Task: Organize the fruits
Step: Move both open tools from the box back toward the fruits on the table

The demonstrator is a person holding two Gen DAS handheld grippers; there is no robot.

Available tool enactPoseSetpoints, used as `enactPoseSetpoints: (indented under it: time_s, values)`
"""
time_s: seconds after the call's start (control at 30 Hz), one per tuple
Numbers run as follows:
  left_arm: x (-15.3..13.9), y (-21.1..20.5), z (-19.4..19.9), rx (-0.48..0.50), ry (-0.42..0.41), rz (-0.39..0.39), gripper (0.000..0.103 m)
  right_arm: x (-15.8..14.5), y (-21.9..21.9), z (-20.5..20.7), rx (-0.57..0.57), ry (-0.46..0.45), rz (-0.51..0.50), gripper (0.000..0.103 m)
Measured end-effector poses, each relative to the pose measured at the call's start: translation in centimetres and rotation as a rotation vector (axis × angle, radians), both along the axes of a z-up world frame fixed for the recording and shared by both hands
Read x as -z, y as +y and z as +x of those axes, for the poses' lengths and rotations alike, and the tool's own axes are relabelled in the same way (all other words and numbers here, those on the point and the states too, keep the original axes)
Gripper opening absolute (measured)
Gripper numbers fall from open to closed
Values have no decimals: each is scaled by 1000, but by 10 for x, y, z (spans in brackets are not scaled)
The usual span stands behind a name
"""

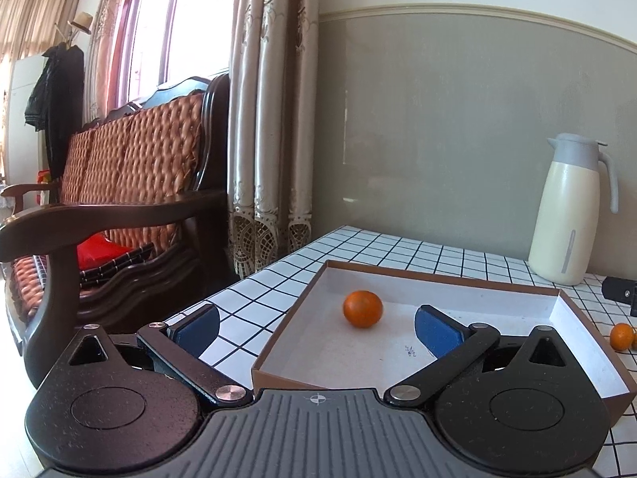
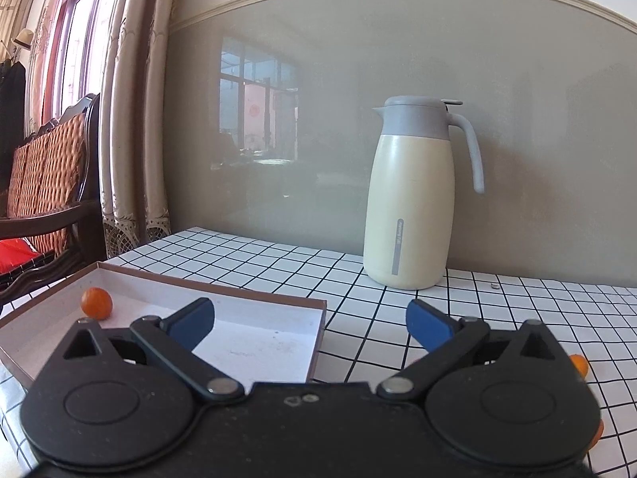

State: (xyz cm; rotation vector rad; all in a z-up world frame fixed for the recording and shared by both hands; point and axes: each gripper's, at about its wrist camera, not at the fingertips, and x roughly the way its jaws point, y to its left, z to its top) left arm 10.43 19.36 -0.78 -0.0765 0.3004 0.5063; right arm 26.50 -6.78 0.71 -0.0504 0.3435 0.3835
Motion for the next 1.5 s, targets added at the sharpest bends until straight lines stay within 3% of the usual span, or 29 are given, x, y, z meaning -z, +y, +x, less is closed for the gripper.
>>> enactPoseSetpoints:
  time_s: [0.8, 1.03, 1.5]
  values:
    - [-11, -33, -21, 131, -20, -53, 103, -12, -44, -26, 60, -17, 4, 97]
    - [-15, -44, -35, 145, -68, -58, 103, -12, -65, -54, 82, -20, 6, 97]
    - [-15, -72, -43, 216, -71, -93, 103, -14, -113, -85, 182, -31, 7, 97]
